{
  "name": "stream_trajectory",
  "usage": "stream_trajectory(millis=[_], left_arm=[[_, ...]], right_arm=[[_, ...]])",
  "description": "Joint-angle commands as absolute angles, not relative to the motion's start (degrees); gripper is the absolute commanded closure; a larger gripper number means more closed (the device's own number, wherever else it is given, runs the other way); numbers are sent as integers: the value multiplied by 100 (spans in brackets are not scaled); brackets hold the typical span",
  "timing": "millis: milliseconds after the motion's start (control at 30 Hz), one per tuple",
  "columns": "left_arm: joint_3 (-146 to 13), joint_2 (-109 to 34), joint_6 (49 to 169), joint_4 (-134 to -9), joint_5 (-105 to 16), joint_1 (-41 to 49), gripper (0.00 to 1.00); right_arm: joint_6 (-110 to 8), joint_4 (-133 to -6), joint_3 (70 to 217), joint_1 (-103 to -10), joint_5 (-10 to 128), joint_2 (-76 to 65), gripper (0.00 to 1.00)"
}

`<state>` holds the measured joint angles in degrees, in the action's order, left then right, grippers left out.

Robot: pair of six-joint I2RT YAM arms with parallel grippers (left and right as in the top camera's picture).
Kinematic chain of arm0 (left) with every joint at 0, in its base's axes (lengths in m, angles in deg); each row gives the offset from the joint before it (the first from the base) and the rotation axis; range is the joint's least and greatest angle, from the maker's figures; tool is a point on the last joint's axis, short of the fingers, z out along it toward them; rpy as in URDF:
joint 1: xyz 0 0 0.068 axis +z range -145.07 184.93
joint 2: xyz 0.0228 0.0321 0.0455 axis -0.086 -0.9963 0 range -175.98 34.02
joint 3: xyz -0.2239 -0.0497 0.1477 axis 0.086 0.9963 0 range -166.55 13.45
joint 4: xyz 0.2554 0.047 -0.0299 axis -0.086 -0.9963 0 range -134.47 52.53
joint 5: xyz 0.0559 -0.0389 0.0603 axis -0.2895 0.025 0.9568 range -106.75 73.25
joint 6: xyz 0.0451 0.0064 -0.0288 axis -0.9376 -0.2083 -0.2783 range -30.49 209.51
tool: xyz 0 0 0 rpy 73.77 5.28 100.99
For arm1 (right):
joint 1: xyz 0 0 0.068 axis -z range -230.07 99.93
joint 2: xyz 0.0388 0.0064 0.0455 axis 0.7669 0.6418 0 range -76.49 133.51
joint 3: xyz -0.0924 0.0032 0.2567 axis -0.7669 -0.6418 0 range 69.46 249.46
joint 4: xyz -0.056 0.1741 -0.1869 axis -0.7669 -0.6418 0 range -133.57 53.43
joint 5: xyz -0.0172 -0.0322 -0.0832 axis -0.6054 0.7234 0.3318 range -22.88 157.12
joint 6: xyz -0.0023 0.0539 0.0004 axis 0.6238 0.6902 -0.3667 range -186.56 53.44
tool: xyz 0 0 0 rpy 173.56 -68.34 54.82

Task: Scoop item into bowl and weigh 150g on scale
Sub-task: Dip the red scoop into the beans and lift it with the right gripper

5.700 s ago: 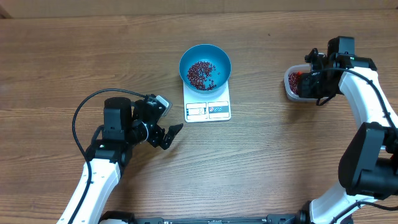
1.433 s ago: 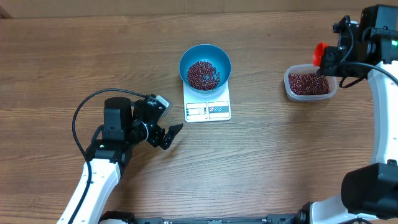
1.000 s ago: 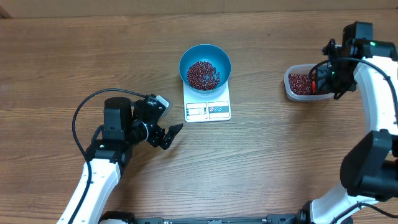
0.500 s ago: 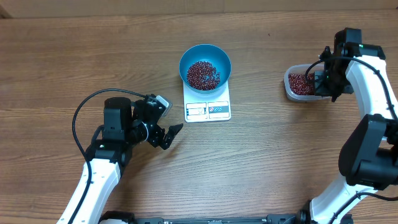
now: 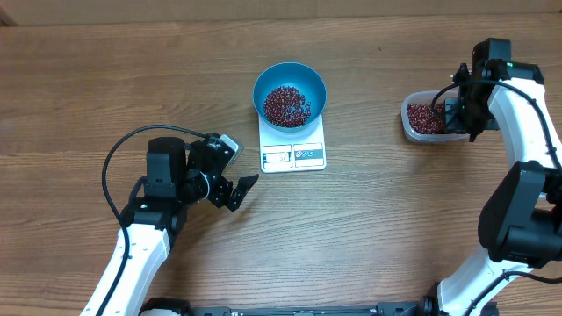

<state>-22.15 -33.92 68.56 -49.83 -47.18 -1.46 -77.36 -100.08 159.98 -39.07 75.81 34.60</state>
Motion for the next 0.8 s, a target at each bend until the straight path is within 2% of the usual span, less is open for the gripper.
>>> stream_trajectory(millis=[0,467,767], left_arm=[[-2230,-3412,6915,-4967,-4764,-194,0],[-2230,-3412,6917,-4967,-4764,-194,0],[-2230,-3412,6917,-4967,-4764,-194,1]], right_arm=[[-7758,-9944,15952,-3876,7931,3488,96],[-7754,-10064,15950,-3876,7706,3786,96],[-7758,-10143,15950,-3876,6956,3873,96]])
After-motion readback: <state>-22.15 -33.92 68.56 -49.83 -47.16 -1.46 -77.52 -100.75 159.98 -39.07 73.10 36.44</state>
